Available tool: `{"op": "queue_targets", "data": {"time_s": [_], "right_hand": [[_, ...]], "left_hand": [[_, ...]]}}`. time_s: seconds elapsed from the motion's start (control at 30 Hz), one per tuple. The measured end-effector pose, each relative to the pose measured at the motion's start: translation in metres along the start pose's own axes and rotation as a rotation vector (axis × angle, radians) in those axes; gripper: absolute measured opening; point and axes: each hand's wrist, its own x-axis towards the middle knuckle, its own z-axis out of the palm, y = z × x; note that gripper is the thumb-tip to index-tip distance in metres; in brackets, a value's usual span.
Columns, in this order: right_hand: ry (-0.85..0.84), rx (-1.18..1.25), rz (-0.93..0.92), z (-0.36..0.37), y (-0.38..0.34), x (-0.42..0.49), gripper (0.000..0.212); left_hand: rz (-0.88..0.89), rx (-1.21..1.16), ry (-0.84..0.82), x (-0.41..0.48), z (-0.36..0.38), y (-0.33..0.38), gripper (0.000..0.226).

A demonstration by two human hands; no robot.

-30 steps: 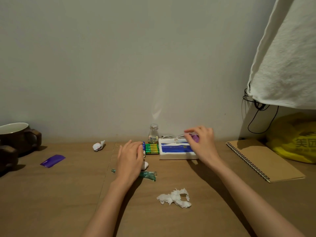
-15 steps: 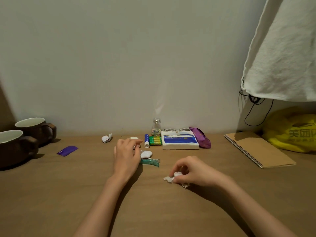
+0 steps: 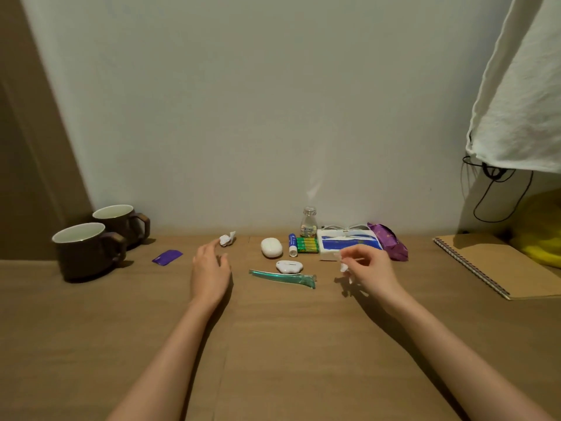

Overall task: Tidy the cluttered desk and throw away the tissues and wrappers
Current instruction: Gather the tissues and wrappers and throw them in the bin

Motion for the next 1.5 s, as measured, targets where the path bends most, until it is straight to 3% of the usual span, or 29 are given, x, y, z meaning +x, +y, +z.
{"op": "queue_targets", "data": {"time_s": [0.23,0.4,0.5,0.73,1.07,1.33,1.5], "right_hand": [[-0.109,-0.485,-0.165,0.025,0.021,0.007,0.022],[-0.429,-0.566,-0.181,-0.002,0.017,0.015,0.043],[-0.501,-0.596,-0.170,-0.013,0.020,0.017,0.054],[-0.365,-0.525,-0.245,-0.007,0.026,0.021,0.022],[-0.205,-0.345,-0.234,0.003,0.003,-0.001,0.018],[-0.295,0.204,-0.182,0.020,-0.079,-0.069,0.015],[-0.441,0.277,-0.280,0.046,-0.117,-0.138,0.014]], "left_hand": [[0.004,0.042,-0.153,0.035,0.012,-0.023,0.063],[0.085,0.107,-0.208,0.060,0.029,-0.031,0.055],[0.144,0.140,-0.220,0.069,0.040,-0.032,0.047],[0.200,0.184,-0.129,0.073,0.041,-0.033,0.024],[0.075,-0.136,-0.044,0.024,-0.010,-0.003,0.030],[0.267,-0.187,-0.018,-0.063,-0.118,0.052,0.023],[0.197,-0.235,-0.021,-0.142,-0.182,0.039,0.027]]}}
